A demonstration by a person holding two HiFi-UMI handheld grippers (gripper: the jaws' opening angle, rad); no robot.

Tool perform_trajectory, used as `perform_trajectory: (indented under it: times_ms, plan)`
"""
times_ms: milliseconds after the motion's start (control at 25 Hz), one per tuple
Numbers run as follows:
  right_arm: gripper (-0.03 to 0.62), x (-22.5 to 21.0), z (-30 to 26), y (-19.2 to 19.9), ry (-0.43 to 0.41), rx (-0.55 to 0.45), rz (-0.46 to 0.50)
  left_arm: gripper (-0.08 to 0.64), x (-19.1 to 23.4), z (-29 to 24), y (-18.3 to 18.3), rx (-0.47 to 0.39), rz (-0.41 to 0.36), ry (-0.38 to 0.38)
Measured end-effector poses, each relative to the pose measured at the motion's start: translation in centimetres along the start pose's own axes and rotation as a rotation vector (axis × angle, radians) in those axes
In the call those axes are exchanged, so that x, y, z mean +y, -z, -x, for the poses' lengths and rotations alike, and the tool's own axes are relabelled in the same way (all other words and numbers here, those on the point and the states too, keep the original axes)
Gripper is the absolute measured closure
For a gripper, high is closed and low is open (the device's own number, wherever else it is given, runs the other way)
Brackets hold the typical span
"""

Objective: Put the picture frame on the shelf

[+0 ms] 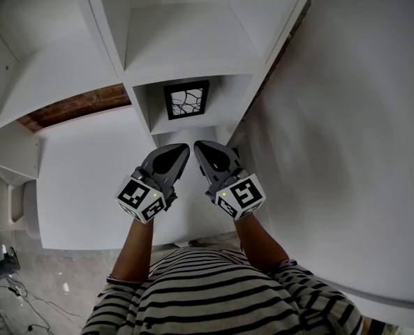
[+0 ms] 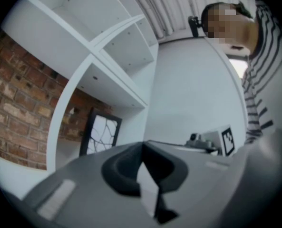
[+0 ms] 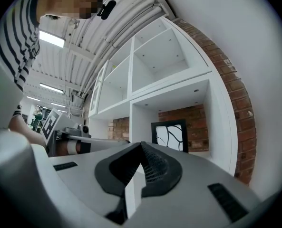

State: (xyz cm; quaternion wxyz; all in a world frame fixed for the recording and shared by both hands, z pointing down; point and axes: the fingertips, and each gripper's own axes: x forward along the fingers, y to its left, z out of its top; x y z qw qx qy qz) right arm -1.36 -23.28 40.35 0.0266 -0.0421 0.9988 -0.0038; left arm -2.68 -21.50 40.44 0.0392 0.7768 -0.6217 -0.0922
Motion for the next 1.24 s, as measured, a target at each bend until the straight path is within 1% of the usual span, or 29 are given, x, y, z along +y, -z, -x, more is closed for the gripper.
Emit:
perform_trajectory:
  times_ms: [400, 560, 760, 1240]
  plan:
    - [0.585, 1.2, 1.2, -0.1, -0.015, -0.001, -0.005, 0.552, -0.8, 0.7, 0.6, 0.019, -0.001, -0.001]
    - [0.585, 1.4, 1.2, -0.1, -0.019, -0.009, -0.006, 0.552, -1.0, 0.9, 0.6, 0.019, 0.007, -0.004]
    - [0.584, 1.6, 1.1, -0.4, -0.033, -0.011, -0.002, 0.552, -1.4, 0.6, 0.5, 0.016, 0.0, 0.003]
    - [0.586, 1.4, 1.1, -0.4, -0.043, -0.015, -0.014, 0.554, -1.3, 0.1, 0.3, 0.019, 0.001, 0.002]
